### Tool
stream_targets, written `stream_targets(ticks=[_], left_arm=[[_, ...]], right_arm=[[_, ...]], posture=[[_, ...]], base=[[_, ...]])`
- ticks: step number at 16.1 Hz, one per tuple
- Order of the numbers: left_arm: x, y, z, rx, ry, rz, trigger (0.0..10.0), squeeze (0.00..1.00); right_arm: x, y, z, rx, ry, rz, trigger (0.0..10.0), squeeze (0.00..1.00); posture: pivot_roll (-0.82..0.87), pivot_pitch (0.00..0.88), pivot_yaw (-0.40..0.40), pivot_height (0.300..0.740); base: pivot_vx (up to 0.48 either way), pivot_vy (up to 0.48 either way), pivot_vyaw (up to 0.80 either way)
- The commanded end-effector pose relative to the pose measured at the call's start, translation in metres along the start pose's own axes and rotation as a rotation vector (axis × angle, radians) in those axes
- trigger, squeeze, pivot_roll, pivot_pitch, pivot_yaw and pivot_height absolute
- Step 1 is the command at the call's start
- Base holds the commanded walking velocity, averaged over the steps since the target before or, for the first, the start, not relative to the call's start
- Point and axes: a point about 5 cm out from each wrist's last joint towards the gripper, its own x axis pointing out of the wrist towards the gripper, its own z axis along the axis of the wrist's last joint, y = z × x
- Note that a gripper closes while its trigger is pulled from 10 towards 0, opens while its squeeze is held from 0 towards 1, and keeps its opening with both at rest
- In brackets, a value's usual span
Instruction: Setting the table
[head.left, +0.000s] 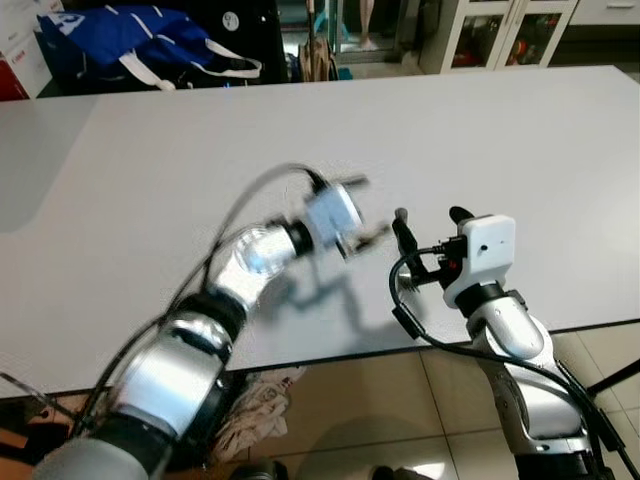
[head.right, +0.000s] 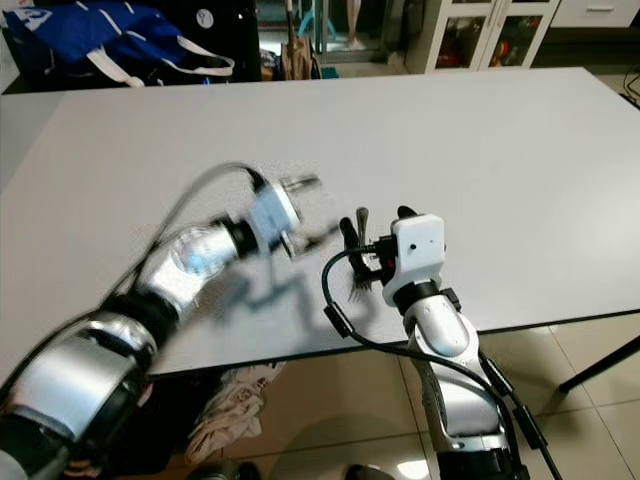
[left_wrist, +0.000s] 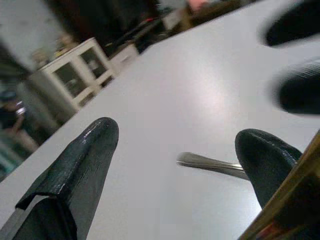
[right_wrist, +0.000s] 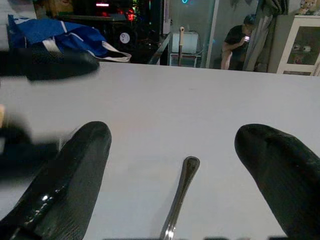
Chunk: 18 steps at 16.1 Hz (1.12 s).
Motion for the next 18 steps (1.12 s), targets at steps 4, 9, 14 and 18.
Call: stream_targets(ticks=[4, 9, 14, 18], left_arm=[[0.013, 0.019, 0.005, -0.435, -0.008, 0.156, 10.0, 0.00], [0.015, -0.001, -0.021, -1.019, 0.076, 0.284, 10.0, 0.00], [0.017, -0.012, -0.027, -1.286, 0.125, 0.329, 10.0, 0.00], [0.021, -0.010, -0.024, -1.472, 0.125, 0.408, 10.0, 0.00]], right_arm=[[0.002, 0.001, 0.002, 0.000, -0.005, 0.005, 10.0, 0.00], [0.002, 0.001, 0.002, 0.002, -0.002, 0.008, 10.0, 0.00], [0.002, 0.001, 0.002, 0.000, -0.001, 0.009, 10.0, 0.00], [0.002, 0.002, 0.002, 0.004, -0.001, 0.010, 10.0, 0.00]], posture=[[-0.07, 0.062, 0.010, 0.740], [-0.08, 0.064, 0.009, 0.740], [-0.08, 0.068, 0.014, 0.740], [-0.08, 0.068, 0.017, 0.740]], base=[[0.000, 0.000, 0.00], [0.000, 0.000, 0.00], [0.000, 0.000, 0.00], [0.000, 0.000, 0.00]])
